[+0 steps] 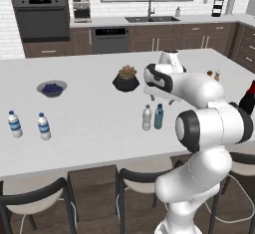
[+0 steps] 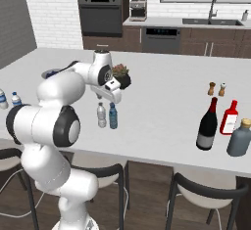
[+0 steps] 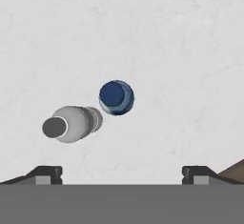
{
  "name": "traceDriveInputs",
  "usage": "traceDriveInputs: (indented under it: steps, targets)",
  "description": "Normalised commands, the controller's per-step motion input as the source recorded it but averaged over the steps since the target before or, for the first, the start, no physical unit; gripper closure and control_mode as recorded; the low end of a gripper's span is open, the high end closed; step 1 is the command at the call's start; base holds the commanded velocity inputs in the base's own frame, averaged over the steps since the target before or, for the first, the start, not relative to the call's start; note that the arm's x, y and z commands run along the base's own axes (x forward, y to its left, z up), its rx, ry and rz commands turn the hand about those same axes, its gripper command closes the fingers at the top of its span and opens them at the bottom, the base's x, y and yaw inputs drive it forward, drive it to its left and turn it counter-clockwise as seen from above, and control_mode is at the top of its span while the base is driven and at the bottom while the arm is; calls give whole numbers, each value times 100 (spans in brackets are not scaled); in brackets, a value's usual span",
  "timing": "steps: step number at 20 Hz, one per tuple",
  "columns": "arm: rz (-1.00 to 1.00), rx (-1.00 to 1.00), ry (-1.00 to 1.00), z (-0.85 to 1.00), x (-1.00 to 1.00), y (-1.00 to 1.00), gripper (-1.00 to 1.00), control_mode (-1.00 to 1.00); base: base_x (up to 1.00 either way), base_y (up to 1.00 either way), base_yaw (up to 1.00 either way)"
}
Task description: Move the plastic bottles in the middle to the plastics group, and the glass bottles in the middle to the glass group.
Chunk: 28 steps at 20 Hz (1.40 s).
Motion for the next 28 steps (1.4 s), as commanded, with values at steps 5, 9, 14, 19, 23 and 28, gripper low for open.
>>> traceDriveInputs:
  steps: [5,9,14,19,23,28]
  targets:
    - [-1,-11,0,-31,17,0,-100,-100,0,0,0]
    - [0,-2,0,-25,26,-6,-100,-100,0,0,0]
    - [0,0,0,-10,32,-6,-100,-100,0,0,0]
    - [0,0,0,-8,29,-11,-100,-100,0,0,0]
    - [0,0,1,-11,12,-4,-100,-100,0,0,0]
    - [0,0,6,-19,-5,7,-100,-100,0,0,0]
